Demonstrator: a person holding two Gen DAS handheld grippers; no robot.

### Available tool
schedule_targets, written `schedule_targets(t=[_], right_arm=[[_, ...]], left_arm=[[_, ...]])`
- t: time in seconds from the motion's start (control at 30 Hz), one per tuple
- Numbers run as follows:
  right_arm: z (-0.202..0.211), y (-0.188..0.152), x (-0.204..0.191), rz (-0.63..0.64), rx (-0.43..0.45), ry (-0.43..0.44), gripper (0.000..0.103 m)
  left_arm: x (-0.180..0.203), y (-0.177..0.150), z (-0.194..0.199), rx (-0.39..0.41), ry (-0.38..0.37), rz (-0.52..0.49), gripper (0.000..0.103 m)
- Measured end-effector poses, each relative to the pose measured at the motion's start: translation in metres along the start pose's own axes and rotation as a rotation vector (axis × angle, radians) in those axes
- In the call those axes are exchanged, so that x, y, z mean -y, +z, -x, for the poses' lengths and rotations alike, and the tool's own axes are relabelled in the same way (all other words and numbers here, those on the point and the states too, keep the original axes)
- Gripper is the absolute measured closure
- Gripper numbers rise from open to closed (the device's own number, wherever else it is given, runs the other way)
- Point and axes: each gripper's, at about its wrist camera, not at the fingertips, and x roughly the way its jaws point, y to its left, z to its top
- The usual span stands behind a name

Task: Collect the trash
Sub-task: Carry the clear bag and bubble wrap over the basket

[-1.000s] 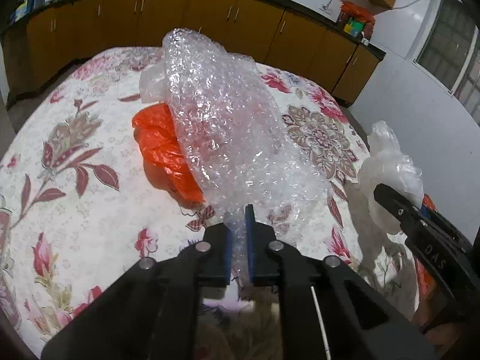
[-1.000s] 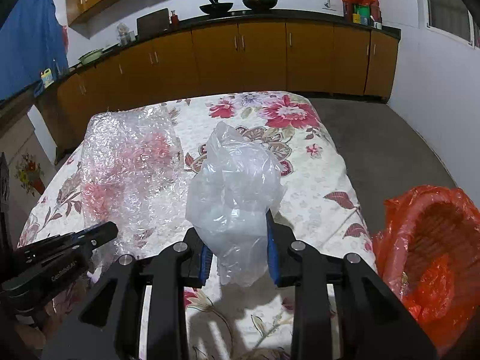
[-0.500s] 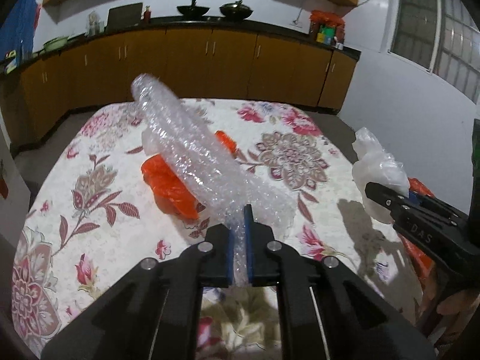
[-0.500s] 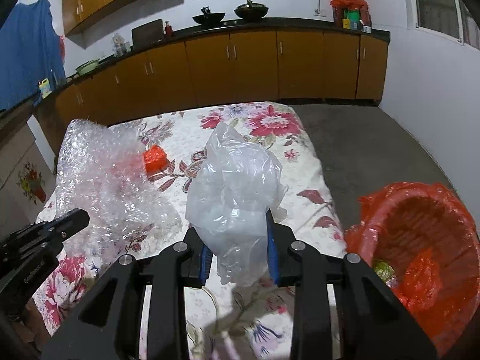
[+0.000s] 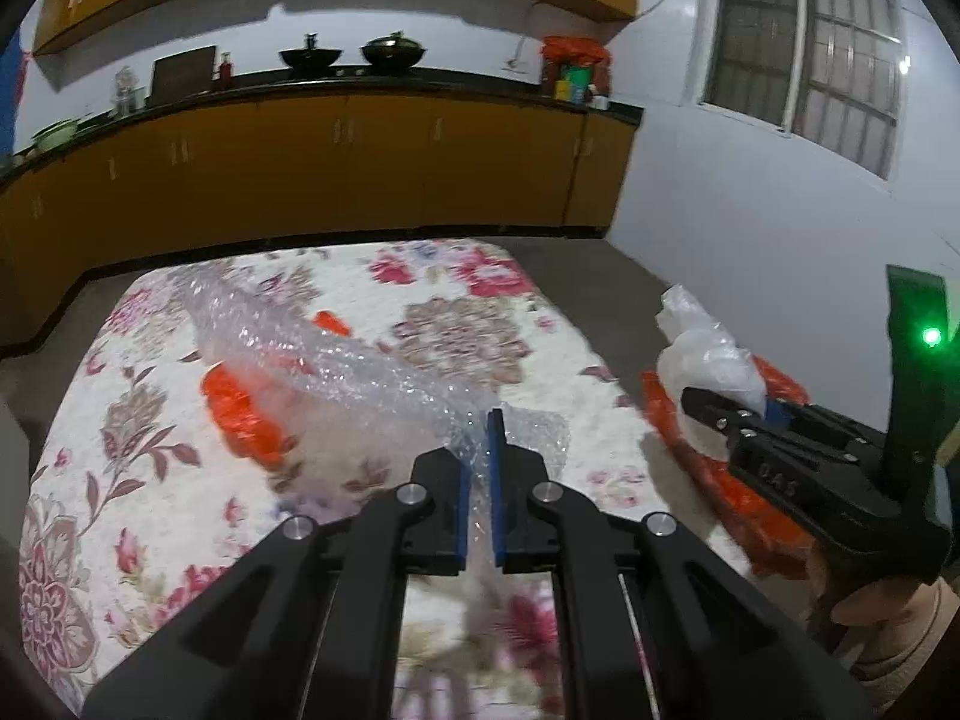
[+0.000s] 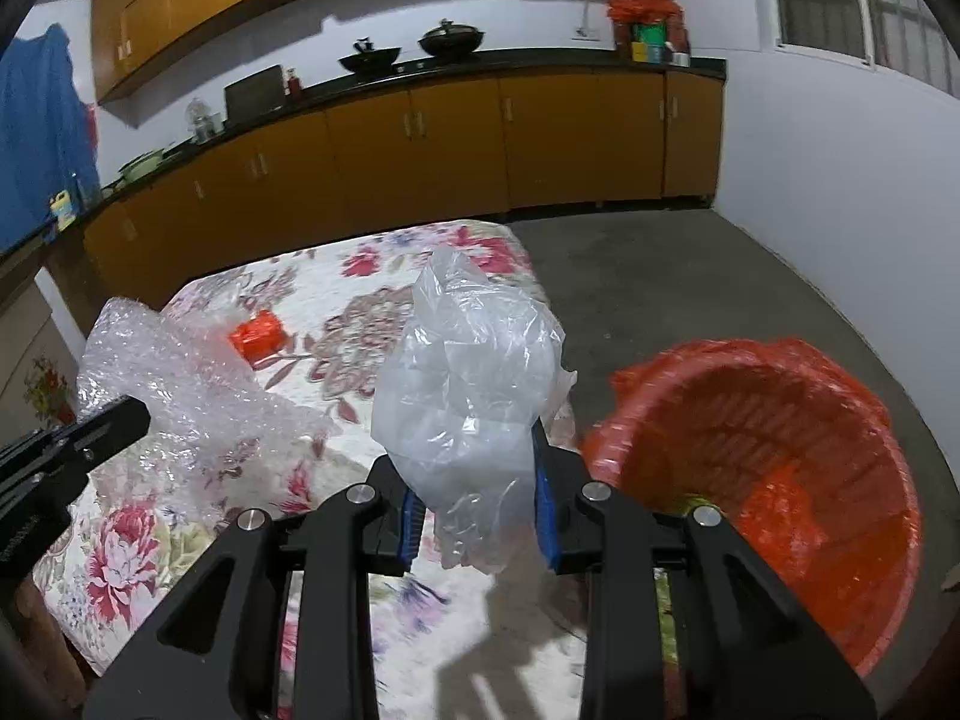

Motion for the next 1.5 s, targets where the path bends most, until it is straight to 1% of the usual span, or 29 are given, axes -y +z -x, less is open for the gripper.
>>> schedule_targets(t=[0.17, 0.3, 0.47, 0.63, 0.97, 1.13, 1.27, 1.47, 1.5], right_arm=[[0.015, -0.005, 0.023, -0.025, 0.013, -0.039, 0.073], [0.028, -0.008, 0.044, -0.052, 0.026, -0.078, 0.073], [0.046, -0.013, 0.076, -0.091, 0.042, -0.135, 0.073], [0.063, -0.018, 0.108, -0.136, 0.057, -0.187, 0.073], [0.091, -0.025, 0.156, -0.207, 0.086, -0.259, 0.073], [0.098, -0.029, 0.173, -0.227, 0.092, -0.281, 0.073], [0.098, -0.03, 0.181, -0.239, 0.09, -0.283, 0.073], [0.091, -0.028, 0.179, -0.227, 0.081, -0.253, 0.072], [0.089, -0.028, 0.179, -0.226, 0.081, -0.24, 0.071]], left_arm=[[0.026, 0.006, 0.004, 0.015, -0.062, -0.027, 0.096], [0.054, 0.012, 0.007, 0.027, -0.124, -0.053, 0.096], [0.088, 0.019, 0.01, 0.045, -0.19, -0.089, 0.096], [0.123, 0.027, 0.012, 0.055, -0.27, -0.112, 0.096], [0.183, 0.029, 0.002, 0.041, -0.404, -0.156, 0.096], [0.199, 0.025, -0.006, 0.032, -0.438, -0.169, 0.096], [0.208, 0.022, -0.019, 0.004, -0.451, -0.17, 0.096], [0.212, 0.01, -0.04, -0.06, -0.452, -0.17, 0.096], [0.211, 0.008, -0.042, -0.066, -0.448, -0.168, 0.094]])
